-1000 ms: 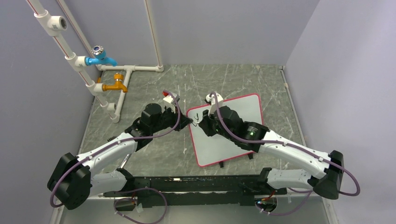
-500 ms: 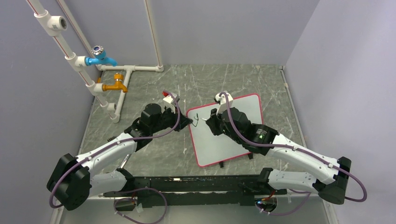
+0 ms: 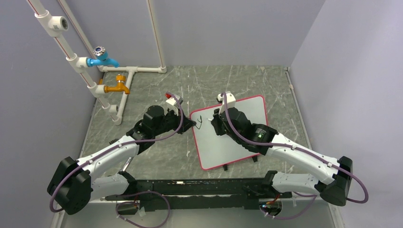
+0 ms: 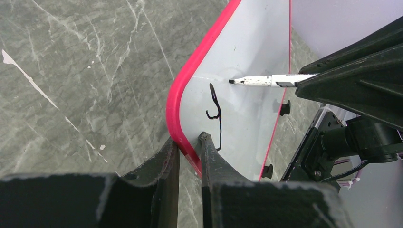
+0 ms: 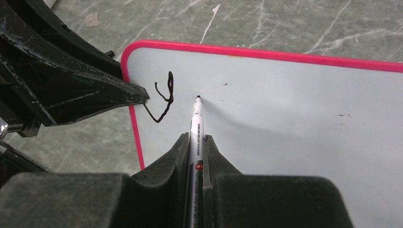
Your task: Write a sentence on the whiteboard
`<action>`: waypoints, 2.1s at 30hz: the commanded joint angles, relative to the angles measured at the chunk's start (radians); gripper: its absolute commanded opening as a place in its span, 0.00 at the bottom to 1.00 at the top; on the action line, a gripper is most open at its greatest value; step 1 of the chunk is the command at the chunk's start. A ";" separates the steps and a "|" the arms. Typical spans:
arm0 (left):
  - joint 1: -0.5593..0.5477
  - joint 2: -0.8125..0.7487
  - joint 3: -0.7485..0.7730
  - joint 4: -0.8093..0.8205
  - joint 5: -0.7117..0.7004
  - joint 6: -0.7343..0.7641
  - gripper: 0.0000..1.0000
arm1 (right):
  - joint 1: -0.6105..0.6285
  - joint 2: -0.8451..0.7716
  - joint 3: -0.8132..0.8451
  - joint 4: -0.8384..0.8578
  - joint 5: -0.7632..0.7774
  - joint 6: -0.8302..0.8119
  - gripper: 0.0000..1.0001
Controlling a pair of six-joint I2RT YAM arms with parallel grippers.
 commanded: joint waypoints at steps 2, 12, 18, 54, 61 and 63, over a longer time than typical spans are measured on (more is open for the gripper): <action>-0.004 -0.027 0.035 0.005 -0.042 0.110 0.00 | -0.013 0.014 0.043 0.051 0.009 0.005 0.00; -0.009 -0.024 0.036 0.005 -0.039 0.112 0.00 | -0.016 0.040 0.042 0.071 -0.038 -0.005 0.00; -0.008 -0.026 0.038 0.005 -0.044 0.115 0.00 | -0.016 0.033 0.018 0.063 -0.078 0.001 0.00; -0.014 -0.028 0.042 -0.001 -0.044 0.115 0.00 | -0.015 0.044 0.055 -0.006 0.045 -0.005 0.00; -0.013 -0.023 0.048 -0.015 -0.056 0.124 0.00 | -0.016 0.008 0.052 0.019 0.031 -0.014 0.00; -0.013 -0.024 0.047 -0.016 -0.061 0.126 0.00 | -0.016 -0.013 0.043 0.024 0.036 -0.017 0.00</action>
